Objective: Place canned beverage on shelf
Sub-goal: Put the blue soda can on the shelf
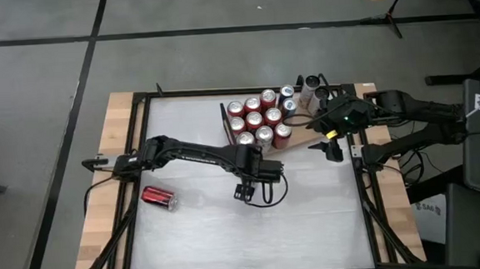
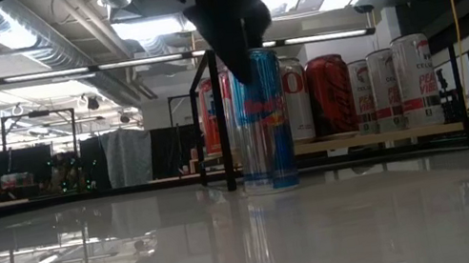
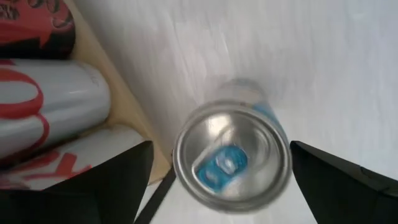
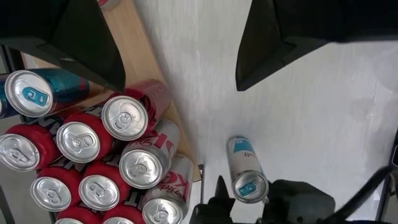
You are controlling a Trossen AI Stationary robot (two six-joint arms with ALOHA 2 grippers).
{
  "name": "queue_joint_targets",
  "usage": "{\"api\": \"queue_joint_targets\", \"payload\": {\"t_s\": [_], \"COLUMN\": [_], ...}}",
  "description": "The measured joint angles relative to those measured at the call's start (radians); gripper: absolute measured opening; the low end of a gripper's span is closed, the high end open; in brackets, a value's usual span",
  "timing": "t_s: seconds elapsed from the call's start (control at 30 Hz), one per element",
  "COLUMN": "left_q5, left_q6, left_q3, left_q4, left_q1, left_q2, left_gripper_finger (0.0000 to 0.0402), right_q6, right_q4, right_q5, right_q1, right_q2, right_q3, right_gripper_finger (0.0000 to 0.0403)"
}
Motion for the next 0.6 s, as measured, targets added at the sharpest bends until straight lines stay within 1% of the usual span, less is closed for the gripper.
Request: {"api": "queue_joint_targets", "payload": {"t_s": [0.2, 0.33, 0.53, 0.6], "left_q5": [0.006, 0.006, 0.010, 0.010], "left_q6": [-0.003, -0.028, -0.116, -0.154], "left_q3": [0.028, 0.029, 0.030, 0.030], "left_q4": [-0.052, -0.080, -0.156, -0.202], "left_q1": [-0.004, -0.005, -0.008, -0.011], "left_q2": [-0.024, -0.071, -0.183, -0.229], "left_gripper_finger": [0.0364, 0.0364, 0.0364, 0.0364], "right_q6": [0.000, 0.000, 0.009, 0.010], "right_q4": [0.046, 0.107, 0.203, 0.244], "right_q5": [0.000, -0.001, -0.001, -0.031], "right_q1": [0.000, 0.000, 0.001, 0.001], "right_q2": [0.008, 0.030, 0.091, 0.117], "right_q3": [0.000, 0.000, 0.000, 0.000], "right_gripper_finger": [0.0294, 0.0294, 0.0294, 0.0294]}}
